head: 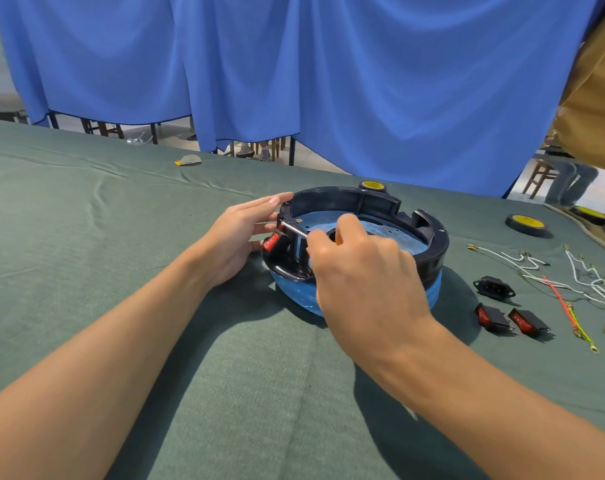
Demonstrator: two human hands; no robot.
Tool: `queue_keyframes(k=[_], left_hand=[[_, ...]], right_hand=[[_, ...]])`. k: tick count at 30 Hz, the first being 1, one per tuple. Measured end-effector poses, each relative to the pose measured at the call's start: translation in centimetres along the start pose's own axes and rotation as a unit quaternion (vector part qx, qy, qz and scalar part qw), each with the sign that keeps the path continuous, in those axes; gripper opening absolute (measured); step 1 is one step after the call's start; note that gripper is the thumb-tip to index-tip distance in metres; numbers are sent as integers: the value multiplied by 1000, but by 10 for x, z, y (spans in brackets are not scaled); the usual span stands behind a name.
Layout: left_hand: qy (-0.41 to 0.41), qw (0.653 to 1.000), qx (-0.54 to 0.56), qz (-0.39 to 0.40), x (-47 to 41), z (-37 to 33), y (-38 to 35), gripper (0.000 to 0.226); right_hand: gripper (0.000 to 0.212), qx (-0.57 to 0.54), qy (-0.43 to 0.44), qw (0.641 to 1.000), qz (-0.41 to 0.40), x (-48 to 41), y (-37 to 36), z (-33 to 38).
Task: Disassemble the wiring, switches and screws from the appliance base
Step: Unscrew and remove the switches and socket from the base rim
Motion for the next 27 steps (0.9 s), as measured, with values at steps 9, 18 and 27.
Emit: queue_keyframes(k=[9, 18, 27], left_hand=[[-17, 1000, -1, 5, 0, -2, 1, 28], [-5, 1000, -5, -27, 4, -2, -3, 29], [10, 999, 12, -35, 4, -5, -1, 28]], right_hand=[[15, -40, 32, 998, 37, 7, 13, -6], [22, -304, -35, 929, 211, 13, -31, 16], [64, -372, -66, 882, 281, 10, -65, 34]])
Point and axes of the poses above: each hand's wrist, its own x-axis away from the middle knuckle, its own y-axis out of the back of the hand, z = x × y, the point moved 3 cm from there along -x, towards the middle knuckle, and after that the axes turned 5 degrees about -z, right-handed, at the moved point
